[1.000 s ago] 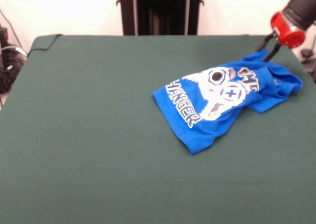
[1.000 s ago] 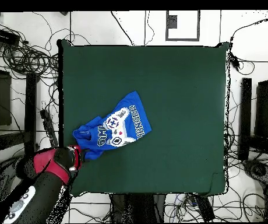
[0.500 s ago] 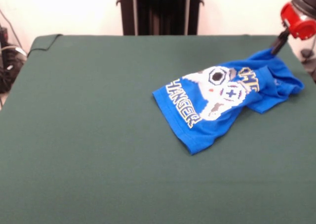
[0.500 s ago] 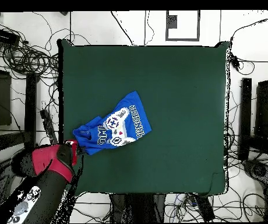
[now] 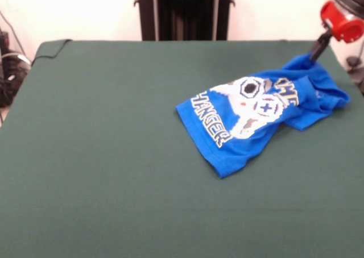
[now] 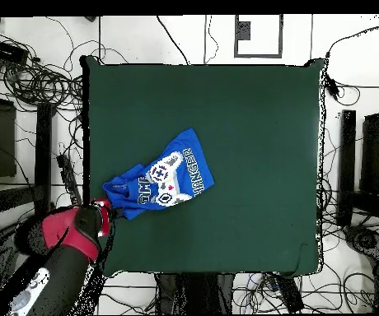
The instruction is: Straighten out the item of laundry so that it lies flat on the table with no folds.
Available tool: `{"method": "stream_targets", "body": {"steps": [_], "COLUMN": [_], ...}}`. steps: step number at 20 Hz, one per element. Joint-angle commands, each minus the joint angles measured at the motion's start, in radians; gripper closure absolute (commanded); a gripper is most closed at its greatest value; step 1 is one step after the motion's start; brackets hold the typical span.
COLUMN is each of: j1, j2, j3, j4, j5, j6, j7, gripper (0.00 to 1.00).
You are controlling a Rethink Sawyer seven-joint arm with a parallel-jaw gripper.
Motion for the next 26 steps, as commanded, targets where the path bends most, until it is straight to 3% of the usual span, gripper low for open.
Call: {"method": "stream_targets", "body": {"steps": [1,2,6,12,18,23,26], "j1": [0.149,0.195,0.309,0.359,0.385,0.422,0.452], "j2": [0.130,0.192,0.343,0.344,0.442,0.502,0.508], "j3": [-0.078,-0.124,-0.221,-0.188,-0.181,-0.170,-0.187], "j4": [0.073,0.057,0.032,0.153,0.167,0.137,0.104], "j5": [-0.053,-0.040,0.004,0.066,0.139,0.220,0.248], "j6": [0.158,0.182,0.281,0.144,0.034,0.052,0.150], "j7": [0.186,0.265,0.411,0.392,0.410,0.439,0.447], "gripper": [1.00,1.00,1.00,1.00,1.00,1.00,1.00]}}
